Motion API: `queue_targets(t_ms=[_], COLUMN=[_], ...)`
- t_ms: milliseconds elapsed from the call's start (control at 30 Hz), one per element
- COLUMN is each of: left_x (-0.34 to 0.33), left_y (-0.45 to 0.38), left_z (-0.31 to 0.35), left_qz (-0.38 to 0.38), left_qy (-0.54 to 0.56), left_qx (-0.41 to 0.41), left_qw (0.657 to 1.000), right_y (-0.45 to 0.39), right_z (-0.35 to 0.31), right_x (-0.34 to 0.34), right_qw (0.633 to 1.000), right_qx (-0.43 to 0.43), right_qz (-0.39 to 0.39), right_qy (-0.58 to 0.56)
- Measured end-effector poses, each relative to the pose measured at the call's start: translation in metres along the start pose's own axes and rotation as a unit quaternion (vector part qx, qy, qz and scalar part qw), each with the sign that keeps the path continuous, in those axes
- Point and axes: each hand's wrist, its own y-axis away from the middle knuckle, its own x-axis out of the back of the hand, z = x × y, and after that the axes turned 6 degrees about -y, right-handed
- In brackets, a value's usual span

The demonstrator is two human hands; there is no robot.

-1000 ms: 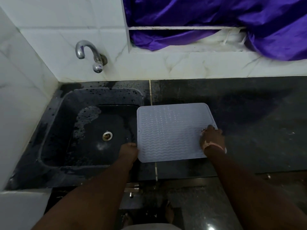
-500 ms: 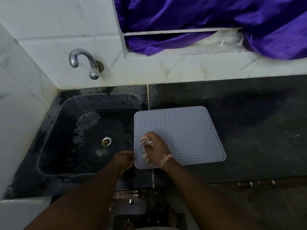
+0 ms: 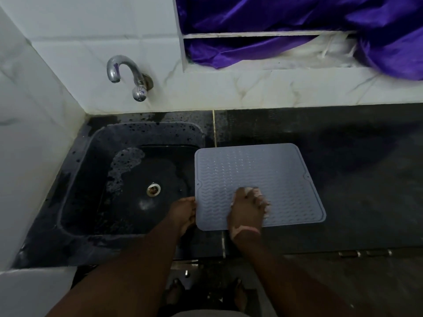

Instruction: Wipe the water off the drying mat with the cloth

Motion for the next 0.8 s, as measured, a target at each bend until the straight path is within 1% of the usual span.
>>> queue_targets(t_ms=[100, 133, 167, 200, 267, 300, 333, 400, 433, 467, 500, 533, 567, 600, 667, 733, 800], left_x=[0.003, 0.008, 0.012, 0.017, 0.024, 0.026, 0.028, 0.028, 0.027, 0.026, 0.024, 0.023, 0.022, 0.022, 0.023, 0.023, 0.022], left_y=[0.002, 0.001, -0.002, -0.004, -0.009, -0.013, -0.015, -0.015, -0.014, -0.012, -0.011, -0.01, -0.01, -0.01, -0.012, -0.013, -0.008], left_z=[0.005, 0.006, 0.008, 0.008, 0.006, 0.003, 0.001, 0.001, 0.001, 0.002, 0.002, 0.001, 0.001, 0.0, -0.002, -0.003, 0.0], left_qz=[-0.033, -0.031, -0.03, -0.035, -0.07, -0.086, -0.099, -0.103, -0.103, -0.103, -0.105, -0.106, -0.105, -0.104, -0.1, -0.1, -0.105], left_qy=[0.0, -0.004, -0.011, -0.011, 0.016, 0.031, 0.04, 0.053, 0.053, 0.05, 0.044, 0.042, 0.037, 0.034, 0.026, 0.019, 0.023], left_qx=[0.021, 0.03, 0.038, 0.044, 0.069, 0.078, 0.082, 0.078, 0.072, 0.067, 0.059, 0.054, 0.047, 0.04, 0.028, 0.018, 0.011], left_qw=[0.999, 0.999, 0.999, 0.998, 0.995, 0.993, 0.991, 0.99, 0.991, 0.991, 0.992, 0.992, 0.993, 0.993, 0.994, 0.995, 0.994], right_y=[0.028, 0.035, 0.04, 0.04, 0.031, 0.026, 0.018, 0.011, 0.009, 0.007, 0.005, 0.003, 0.003, 0.003, 0.01, 0.018, 0.03], right_z=[-0.06, -0.077, -0.088, -0.093, -0.084, -0.074, -0.057, -0.02, -0.002, 0.015, 0.029, 0.037, 0.039, 0.035, 0.011, -0.015, -0.049], right_x=[-0.012, -0.013, -0.011, -0.007, 0.009, 0.021, 0.03, 0.053, 0.064, 0.07, 0.073, 0.073, 0.069, 0.059, 0.039, 0.019, 0.013], right_qw=[0.998, 0.995, 0.988, 0.974, 0.919, 0.897, 0.888, 0.868, 0.865, 0.875, 0.9, 0.924, 0.943, 0.963, 0.99, 0.998, 1.0], right_qx=[0.047, 0.072, 0.086, 0.077, 0.027, 0.007, -0.01, -0.05, -0.076, -0.096, -0.122, -0.137, -0.139, -0.128, -0.088, -0.045, 0.003], right_qz=[-0.023, -0.033, -0.047, -0.067, -0.102, -0.08, -0.036, 0.067, 0.111, 0.15, 0.168, 0.169, 0.148, 0.108, 0.046, 0.04, 0.02], right_qy=[-0.041, -0.066, -0.119, -0.2, -0.379, -0.434, -0.459, -0.49, -0.483, -0.45, -0.384, -0.314, -0.262, -0.213, -0.096, -0.014, 0.002])
